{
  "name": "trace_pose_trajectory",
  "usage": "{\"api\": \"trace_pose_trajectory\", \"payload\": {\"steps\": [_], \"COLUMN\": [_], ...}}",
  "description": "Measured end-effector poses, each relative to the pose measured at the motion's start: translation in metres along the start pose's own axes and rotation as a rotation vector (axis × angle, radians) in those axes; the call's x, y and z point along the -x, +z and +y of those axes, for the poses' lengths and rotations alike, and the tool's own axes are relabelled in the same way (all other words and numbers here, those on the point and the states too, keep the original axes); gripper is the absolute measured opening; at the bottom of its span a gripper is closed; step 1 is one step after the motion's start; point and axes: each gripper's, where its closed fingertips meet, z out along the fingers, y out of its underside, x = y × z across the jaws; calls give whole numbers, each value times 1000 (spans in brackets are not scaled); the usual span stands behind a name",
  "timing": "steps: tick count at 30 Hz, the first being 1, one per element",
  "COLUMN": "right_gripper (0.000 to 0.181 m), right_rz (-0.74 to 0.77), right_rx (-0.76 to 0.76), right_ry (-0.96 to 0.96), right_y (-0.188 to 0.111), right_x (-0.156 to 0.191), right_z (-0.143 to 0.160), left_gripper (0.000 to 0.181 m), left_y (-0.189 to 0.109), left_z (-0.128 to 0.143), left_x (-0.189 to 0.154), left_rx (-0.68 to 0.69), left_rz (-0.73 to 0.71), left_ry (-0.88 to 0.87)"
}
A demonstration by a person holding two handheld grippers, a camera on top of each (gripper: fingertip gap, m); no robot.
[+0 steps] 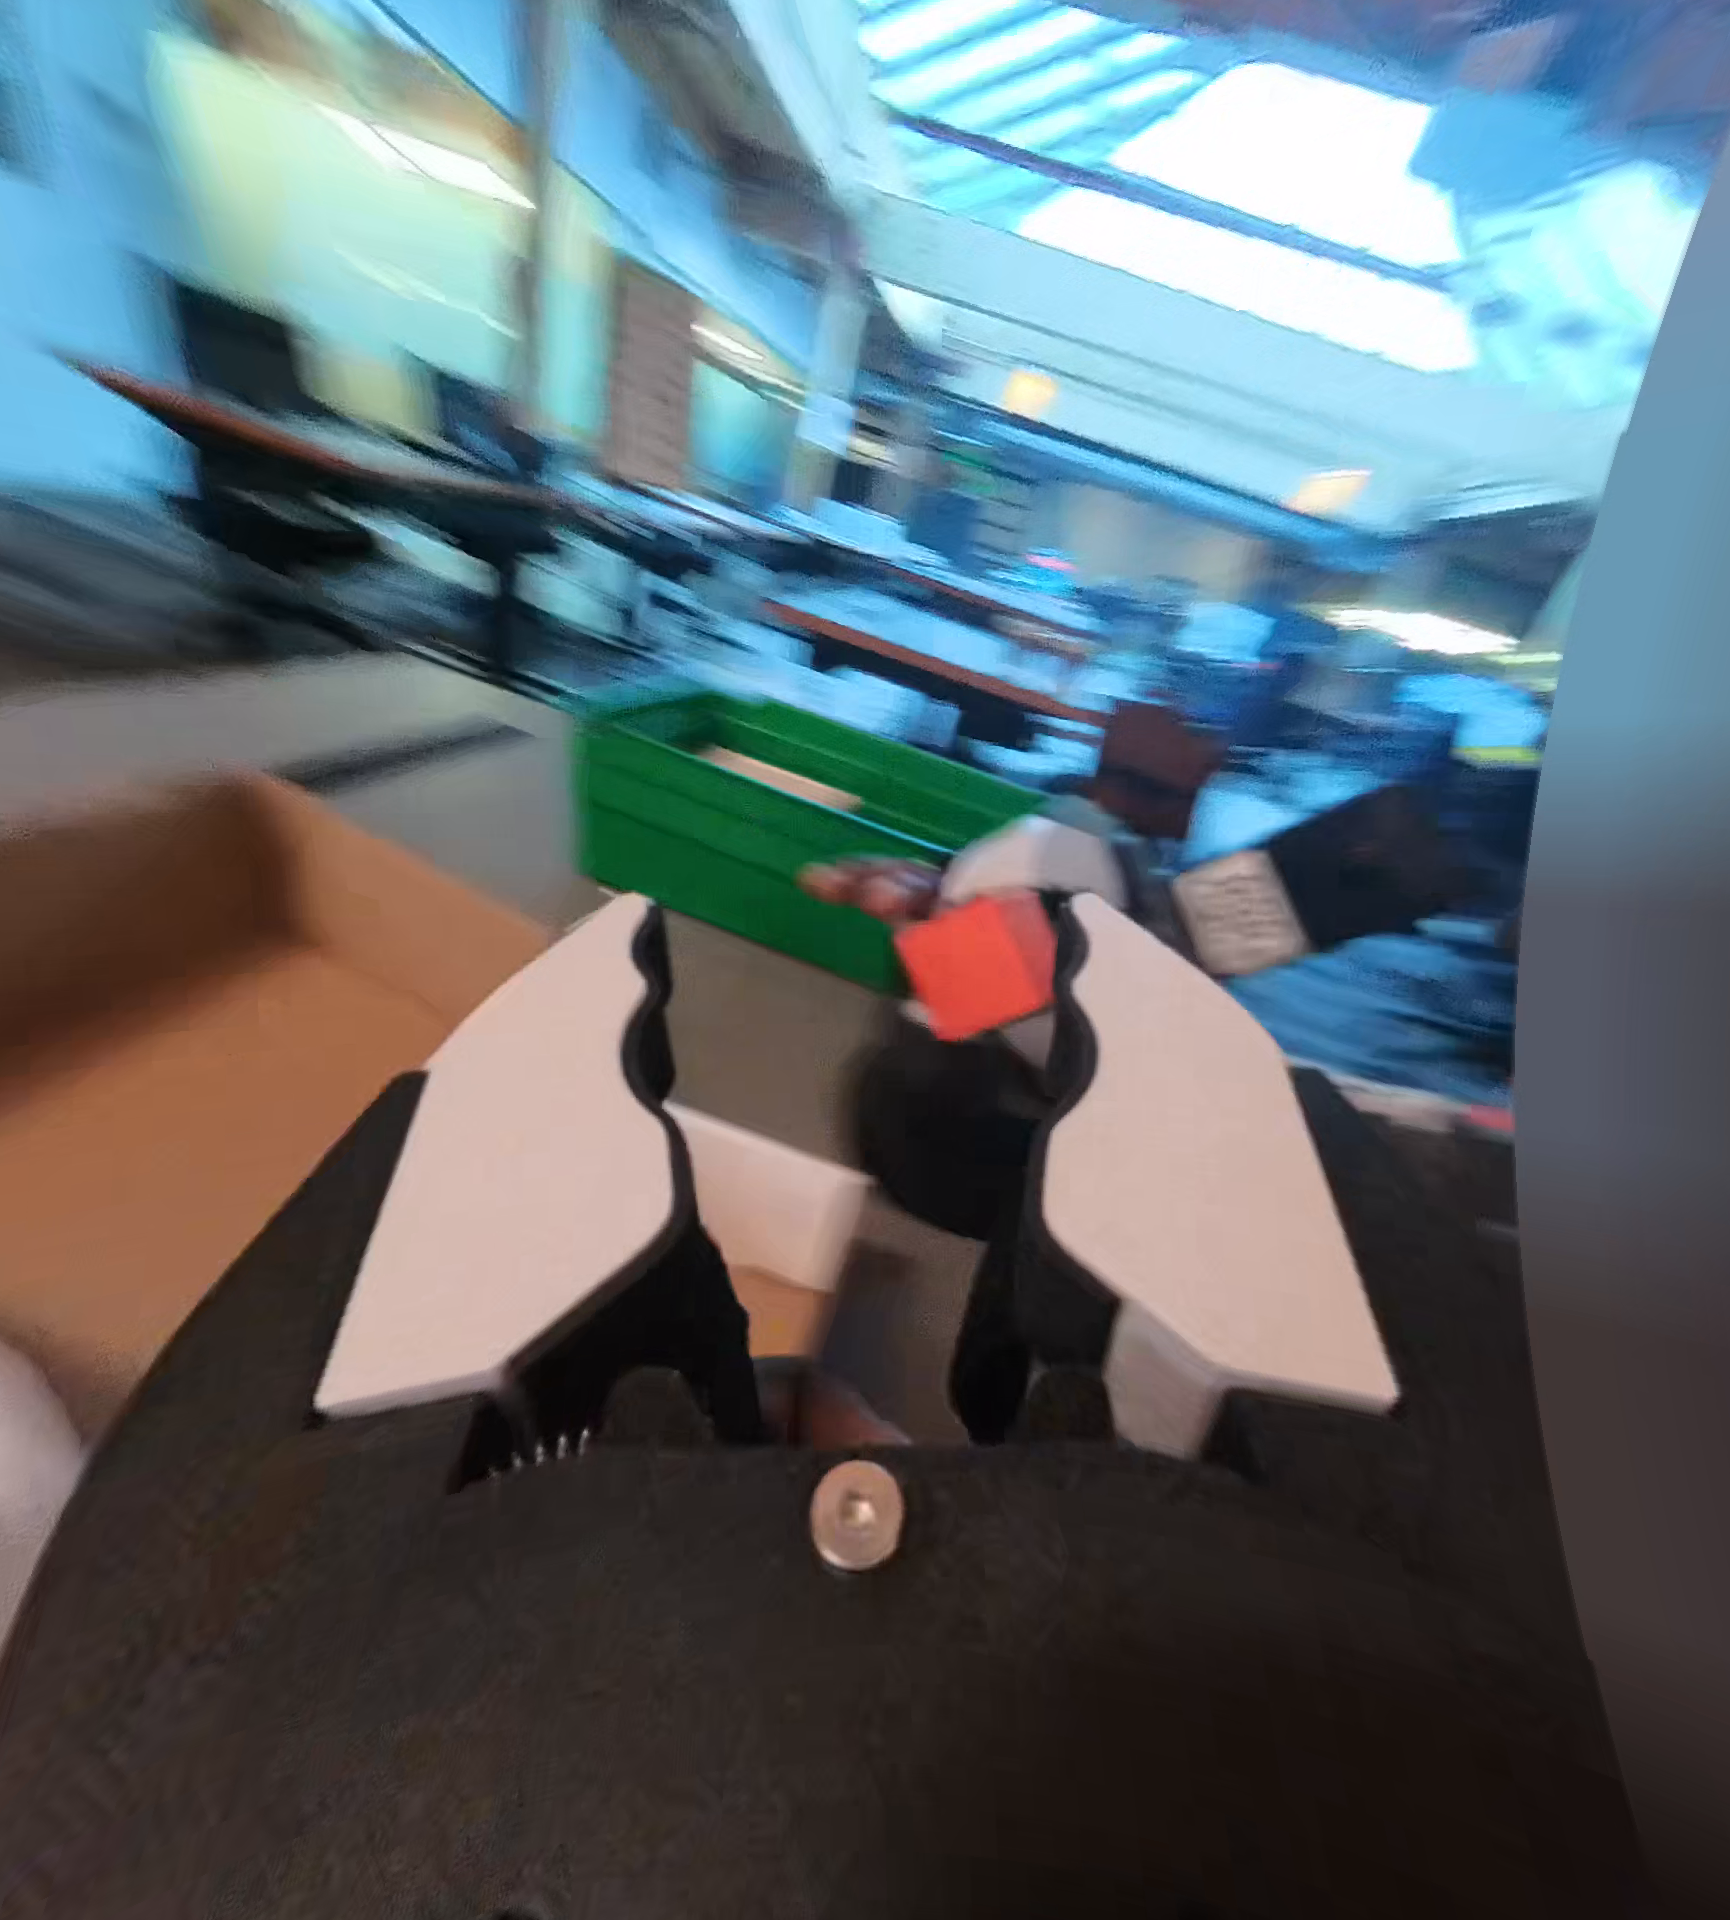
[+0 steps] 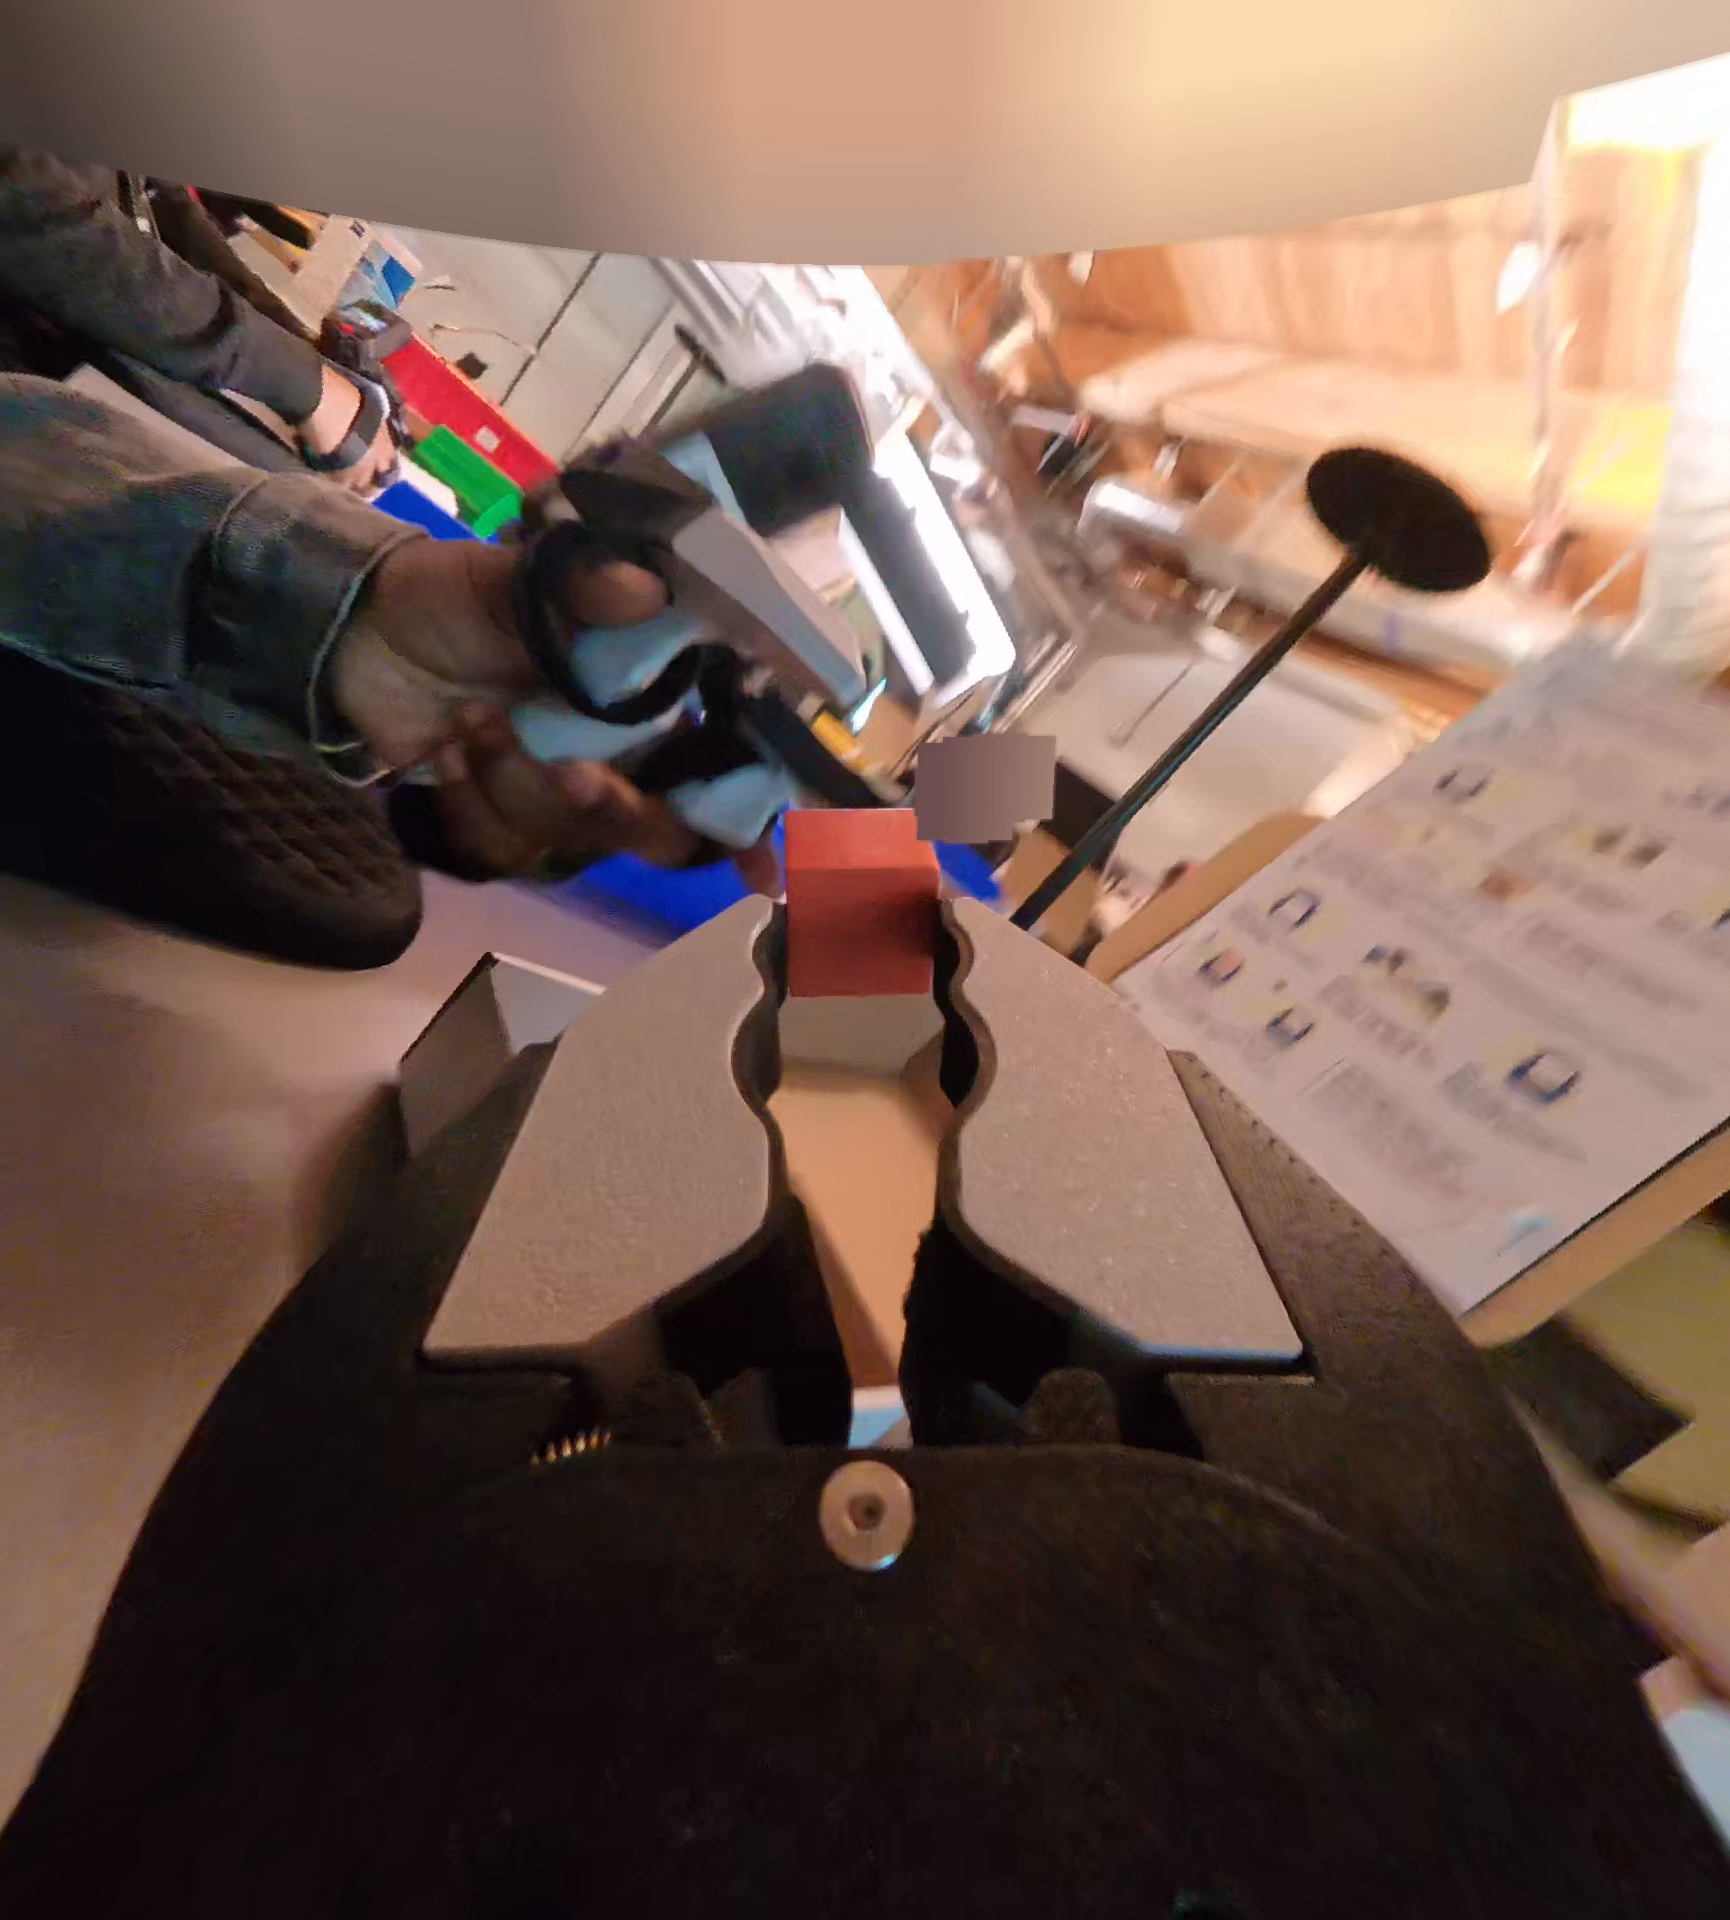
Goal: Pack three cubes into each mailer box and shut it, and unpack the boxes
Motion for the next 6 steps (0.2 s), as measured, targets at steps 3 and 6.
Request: {"api": "trace_pose_trajectory", "payload": {"steps": [3, 6], "right_gripper": [27, 27], "right_rz": [-23, -202], "right_rx": [210, 479], "right_ry": [130, 182], "right_y": [2, 3], "right_x": [-11, 0], "right_z": [35, 66], "left_gripper": [76, 70], "left_y": [-52, -100], "left_z": [-55, -83], "left_x": [49, 65], "left_rx": [-299, -484], "left_rz": [-451, -688], "left_ry": [315, 513]}}
